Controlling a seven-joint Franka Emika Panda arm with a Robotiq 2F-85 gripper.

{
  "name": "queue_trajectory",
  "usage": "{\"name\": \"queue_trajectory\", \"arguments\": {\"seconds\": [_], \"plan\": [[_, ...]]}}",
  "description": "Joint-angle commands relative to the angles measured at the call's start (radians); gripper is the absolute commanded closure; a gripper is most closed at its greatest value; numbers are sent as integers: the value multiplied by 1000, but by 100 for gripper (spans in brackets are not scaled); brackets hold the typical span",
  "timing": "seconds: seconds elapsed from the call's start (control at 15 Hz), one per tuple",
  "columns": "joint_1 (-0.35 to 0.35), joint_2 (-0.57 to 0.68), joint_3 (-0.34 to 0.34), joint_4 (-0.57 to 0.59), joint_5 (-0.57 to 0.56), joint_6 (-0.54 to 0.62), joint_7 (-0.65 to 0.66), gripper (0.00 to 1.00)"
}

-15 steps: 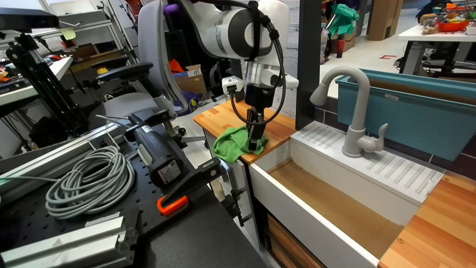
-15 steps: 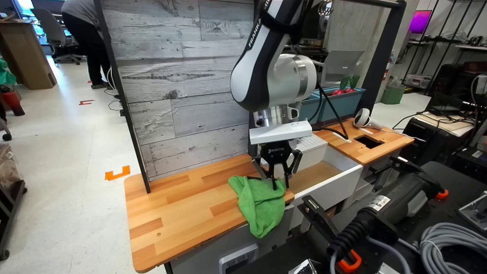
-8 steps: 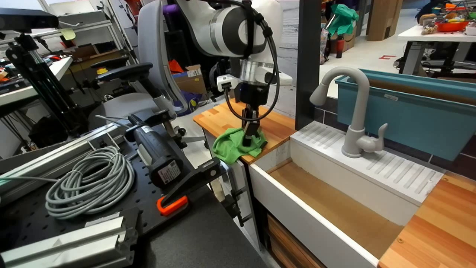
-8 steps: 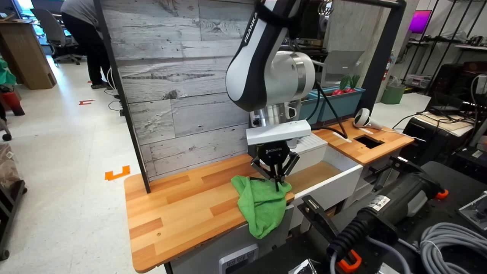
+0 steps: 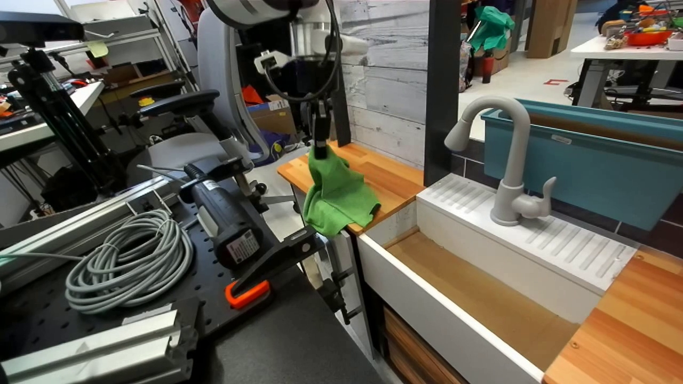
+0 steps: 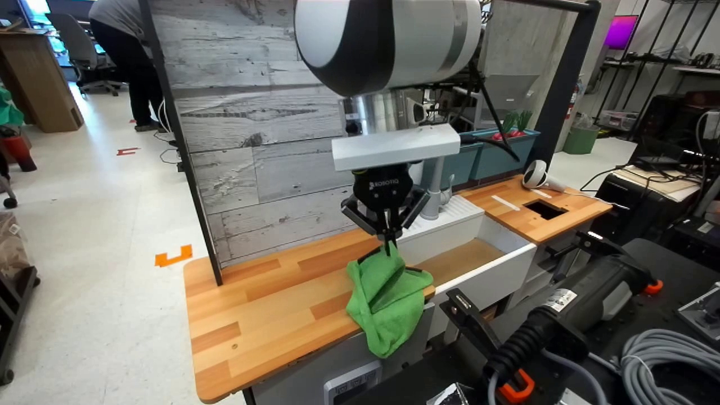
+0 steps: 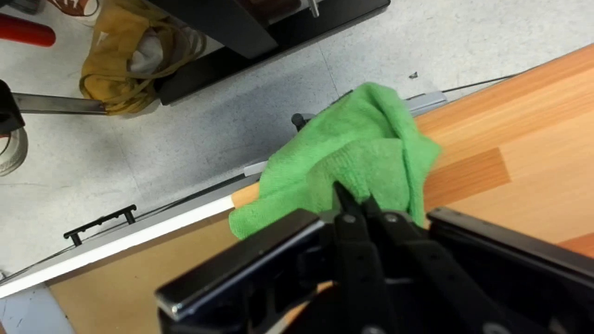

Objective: Unfold the green cloth

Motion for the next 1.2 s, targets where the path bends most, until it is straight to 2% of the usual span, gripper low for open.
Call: {"name": "queue_trajectory", "arguments": {"seconds": [0.0,0.2,0.47,0.87,1.13], "plan": [[59,-91,-16,-43,-90,43,98,99],[66,-58,3,35,-146,37,127,99],[65,53,20,156,-182,56,108,99],[56,294,25,398,-157,125,62,99],[55,414,47,486,-138,237,-18,99]]}}
